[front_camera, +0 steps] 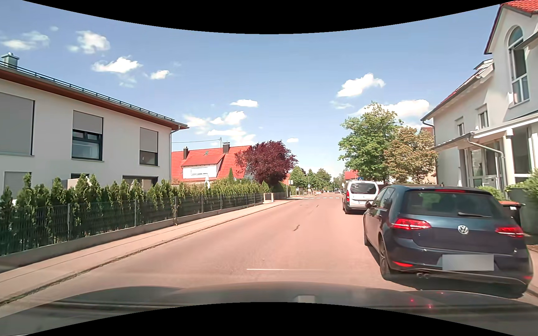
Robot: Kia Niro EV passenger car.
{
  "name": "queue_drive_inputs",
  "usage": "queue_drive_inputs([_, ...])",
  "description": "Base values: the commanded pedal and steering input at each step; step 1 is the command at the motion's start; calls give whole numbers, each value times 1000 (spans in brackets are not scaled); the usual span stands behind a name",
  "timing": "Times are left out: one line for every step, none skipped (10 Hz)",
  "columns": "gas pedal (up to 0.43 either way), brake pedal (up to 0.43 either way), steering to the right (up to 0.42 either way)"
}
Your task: Follow the waypoints while adhering to traffic rules and regulations
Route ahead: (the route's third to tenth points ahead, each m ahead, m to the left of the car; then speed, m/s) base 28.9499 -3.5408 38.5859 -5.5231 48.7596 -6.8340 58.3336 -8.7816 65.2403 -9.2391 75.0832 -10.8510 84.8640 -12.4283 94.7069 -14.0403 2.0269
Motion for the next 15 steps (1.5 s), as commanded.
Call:
queue_drive_inputs([177, 0, -386])
queue_drive_inputs([177, 0, -379])
queue_drive_inputs([177, 0, -363])
queue_drive_inputs([177, 0, -339])
queue_drive_inputs([189, 0, -316])
queue_drive_inputs([189, 0, -275])
queue_drive_inputs([189, 0, -234])
queue_drive_inputs([189, 0, -188])
queue_drive_inputs([189, 0, -148])
queue_drive_inputs([189, 0, -98])
queue_drive_inputs([189, 0, -36])
queue_drive_inputs([177, 0, 7])
queue_drive_inputs([177, 0, 38])
queue_drive_inputs([177, 0, 63])
queue_drive_inputs([177, 0, 77])
